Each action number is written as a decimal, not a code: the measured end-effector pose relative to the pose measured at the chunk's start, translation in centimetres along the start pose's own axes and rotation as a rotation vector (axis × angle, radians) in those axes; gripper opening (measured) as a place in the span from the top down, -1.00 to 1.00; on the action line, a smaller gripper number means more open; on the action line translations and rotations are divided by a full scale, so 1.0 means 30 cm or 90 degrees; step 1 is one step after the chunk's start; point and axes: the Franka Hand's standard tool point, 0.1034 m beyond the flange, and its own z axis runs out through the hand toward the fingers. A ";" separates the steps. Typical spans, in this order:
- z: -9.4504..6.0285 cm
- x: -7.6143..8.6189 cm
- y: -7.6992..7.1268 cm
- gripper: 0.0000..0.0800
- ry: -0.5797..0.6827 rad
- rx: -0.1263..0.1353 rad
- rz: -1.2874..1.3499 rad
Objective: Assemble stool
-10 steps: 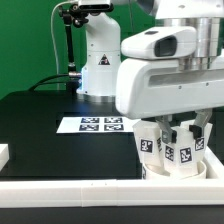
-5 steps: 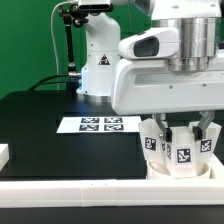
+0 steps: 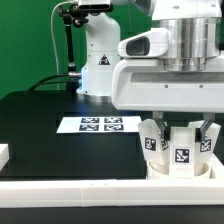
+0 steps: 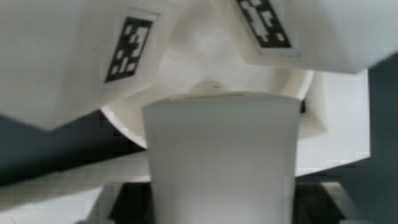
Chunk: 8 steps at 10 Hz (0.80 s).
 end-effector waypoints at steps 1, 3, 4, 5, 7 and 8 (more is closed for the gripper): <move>0.002 0.000 0.000 0.16 0.005 0.012 0.070; 0.003 -0.004 -0.002 0.16 0.004 0.019 0.181; 0.004 -0.003 -0.001 0.16 0.002 0.024 0.212; 0.005 -0.004 -0.001 0.16 -0.002 0.030 0.267; 0.006 -0.005 -0.003 0.16 -0.010 0.035 0.389; 0.006 -0.005 -0.004 0.16 -0.011 0.037 0.422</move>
Offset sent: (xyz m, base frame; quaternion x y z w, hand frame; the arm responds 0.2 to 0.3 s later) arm -0.0041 0.0007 -0.0021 0.0309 -0.0020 0.1909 0.9811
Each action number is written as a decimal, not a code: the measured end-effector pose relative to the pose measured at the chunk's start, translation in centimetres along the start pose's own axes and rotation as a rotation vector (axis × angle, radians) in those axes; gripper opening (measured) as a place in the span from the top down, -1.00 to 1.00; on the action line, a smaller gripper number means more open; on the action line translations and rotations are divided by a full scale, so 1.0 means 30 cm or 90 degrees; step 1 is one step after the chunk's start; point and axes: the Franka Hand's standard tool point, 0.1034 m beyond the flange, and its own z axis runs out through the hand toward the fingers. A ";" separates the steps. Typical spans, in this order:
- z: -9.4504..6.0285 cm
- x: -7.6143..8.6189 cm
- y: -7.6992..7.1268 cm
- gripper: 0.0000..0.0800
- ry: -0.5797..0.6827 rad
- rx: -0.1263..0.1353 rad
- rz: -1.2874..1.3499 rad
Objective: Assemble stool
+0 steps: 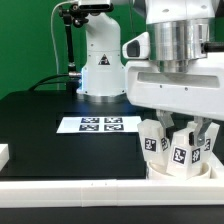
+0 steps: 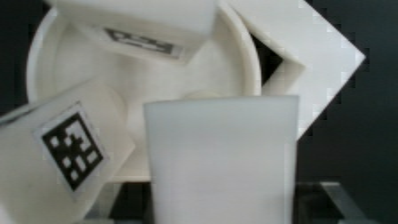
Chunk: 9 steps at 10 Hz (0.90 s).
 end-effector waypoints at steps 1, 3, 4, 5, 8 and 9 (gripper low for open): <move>0.001 -0.003 -0.001 0.16 -0.004 0.005 0.066; 0.001 -0.009 -0.004 0.16 -0.008 0.005 0.118; 0.002 -0.012 -0.006 0.16 -0.010 0.006 0.168; 0.002 -0.014 -0.007 0.16 -0.012 0.007 0.210; 0.004 -0.022 -0.014 0.16 -0.018 0.018 0.346; 0.006 -0.031 -0.015 0.16 -0.019 0.037 0.408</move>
Offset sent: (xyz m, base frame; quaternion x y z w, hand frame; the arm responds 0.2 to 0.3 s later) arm 0.0000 0.0000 0.0000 0.0000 0.0000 0.1938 0.9810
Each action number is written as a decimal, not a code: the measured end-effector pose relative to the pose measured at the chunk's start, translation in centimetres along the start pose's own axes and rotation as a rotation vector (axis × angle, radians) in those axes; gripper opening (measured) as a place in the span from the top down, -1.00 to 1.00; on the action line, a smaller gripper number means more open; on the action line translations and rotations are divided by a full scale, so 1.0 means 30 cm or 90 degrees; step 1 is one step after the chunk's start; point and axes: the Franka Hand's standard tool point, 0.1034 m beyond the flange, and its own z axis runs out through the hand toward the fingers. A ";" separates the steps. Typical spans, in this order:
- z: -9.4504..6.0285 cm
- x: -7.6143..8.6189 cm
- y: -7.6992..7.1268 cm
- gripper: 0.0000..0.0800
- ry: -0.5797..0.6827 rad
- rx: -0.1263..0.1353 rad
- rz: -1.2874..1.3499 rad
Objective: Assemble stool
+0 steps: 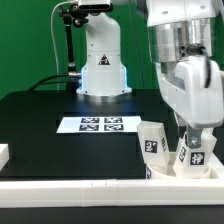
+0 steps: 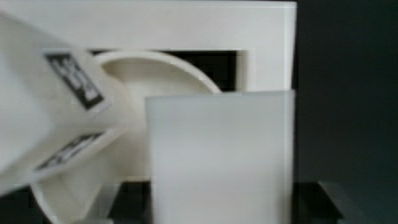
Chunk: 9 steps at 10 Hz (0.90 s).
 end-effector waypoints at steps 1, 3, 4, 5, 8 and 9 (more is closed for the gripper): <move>0.000 -0.007 0.004 0.16 -0.007 0.019 0.070; 0.001 -0.011 0.003 0.16 -0.015 0.034 0.155; 0.001 -0.011 0.003 0.16 -0.024 0.037 0.221; 0.001 -0.016 0.004 0.16 -0.031 0.036 0.250; -0.010 -0.003 0.008 -0.38 -0.031 -0.002 0.179; -0.025 0.001 -0.003 -0.38 -0.033 -0.008 0.165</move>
Offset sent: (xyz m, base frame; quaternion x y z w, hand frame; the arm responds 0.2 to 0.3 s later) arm -0.0002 0.0012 0.0015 0.0358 -0.0102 0.2199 0.9748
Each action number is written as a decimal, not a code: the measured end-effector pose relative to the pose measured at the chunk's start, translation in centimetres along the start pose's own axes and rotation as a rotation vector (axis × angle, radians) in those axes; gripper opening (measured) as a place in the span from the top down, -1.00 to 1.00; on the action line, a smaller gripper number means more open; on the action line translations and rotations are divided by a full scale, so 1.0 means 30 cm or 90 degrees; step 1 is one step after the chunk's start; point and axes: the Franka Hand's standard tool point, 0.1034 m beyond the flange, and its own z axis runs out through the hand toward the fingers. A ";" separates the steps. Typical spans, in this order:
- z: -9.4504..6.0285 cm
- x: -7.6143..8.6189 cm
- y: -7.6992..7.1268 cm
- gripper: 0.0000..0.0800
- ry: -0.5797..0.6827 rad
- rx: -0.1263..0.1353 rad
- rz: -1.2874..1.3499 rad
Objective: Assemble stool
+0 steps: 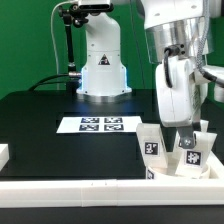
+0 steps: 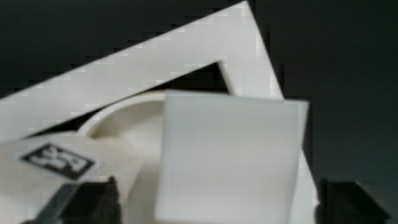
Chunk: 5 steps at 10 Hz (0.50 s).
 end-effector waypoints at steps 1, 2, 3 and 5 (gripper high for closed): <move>-0.024 -0.004 -0.012 -0.57 -0.004 0.005 -0.024; -0.056 -0.010 -0.027 -0.61 -0.011 0.013 -0.047; -0.054 -0.009 -0.025 -0.61 -0.010 0.014 -0.048; -0.048 -0.007 -0.020 -0.62 -0.003 0.008 -0.136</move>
Offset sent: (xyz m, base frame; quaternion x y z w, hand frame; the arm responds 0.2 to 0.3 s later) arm 0.0000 0.0000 0.0000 0.0000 0.0000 0.0000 1.0000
